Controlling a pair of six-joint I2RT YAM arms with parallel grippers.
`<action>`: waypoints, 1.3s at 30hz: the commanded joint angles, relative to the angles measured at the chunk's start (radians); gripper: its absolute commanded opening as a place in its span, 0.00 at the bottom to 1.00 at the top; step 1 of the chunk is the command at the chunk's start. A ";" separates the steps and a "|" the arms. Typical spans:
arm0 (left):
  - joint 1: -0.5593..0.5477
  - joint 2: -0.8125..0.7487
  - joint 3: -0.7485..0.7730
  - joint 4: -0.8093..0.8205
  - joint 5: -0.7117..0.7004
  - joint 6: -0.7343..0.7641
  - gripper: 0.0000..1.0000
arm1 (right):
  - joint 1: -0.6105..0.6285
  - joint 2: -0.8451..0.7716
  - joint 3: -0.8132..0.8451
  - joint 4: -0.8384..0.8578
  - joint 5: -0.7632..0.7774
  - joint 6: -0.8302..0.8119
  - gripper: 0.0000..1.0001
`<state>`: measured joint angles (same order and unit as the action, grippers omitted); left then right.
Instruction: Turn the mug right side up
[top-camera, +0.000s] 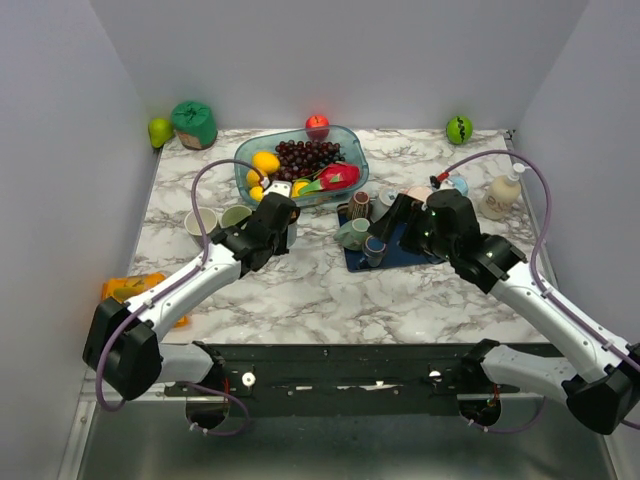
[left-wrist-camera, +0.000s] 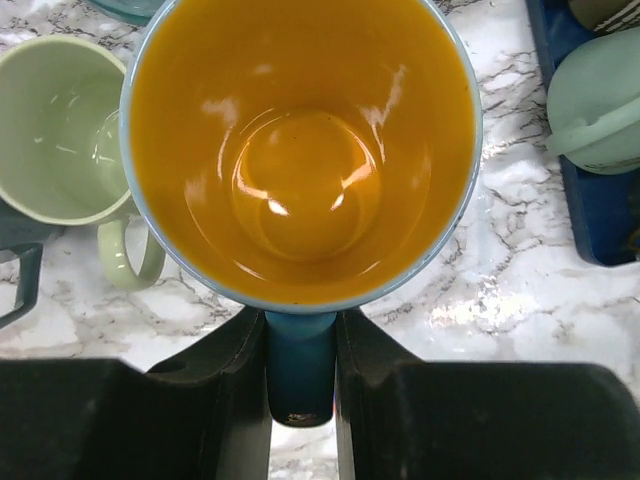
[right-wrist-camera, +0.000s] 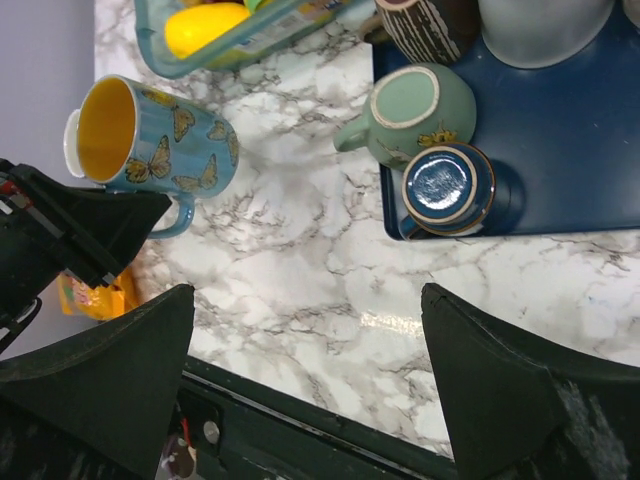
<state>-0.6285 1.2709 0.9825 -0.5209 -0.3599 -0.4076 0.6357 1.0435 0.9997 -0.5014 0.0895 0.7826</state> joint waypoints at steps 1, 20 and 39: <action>0.000 0.015 -0.047 0.275 -0.097 0.012 0.00 | 0.004 0.012 0.017 -0.051 0.032 -0.016 1.00; 0.059 0.186 -0.166 0.515 -0.096 0.021 0.00 | 0.004 0.182 0.045 -0.215 0.046 -0.045 1.00; 0.070 0.089 -0.179 0.401 -0.064 -0.071 0.68 | 0.007 0.331 -0.003 -0.155 0.081 -0.048 1.00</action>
<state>-0.5640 1.4506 0.7891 -0.0856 -0.4038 -0.4435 0.6357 1.3544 1.0122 -0.6880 0.1085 0.7467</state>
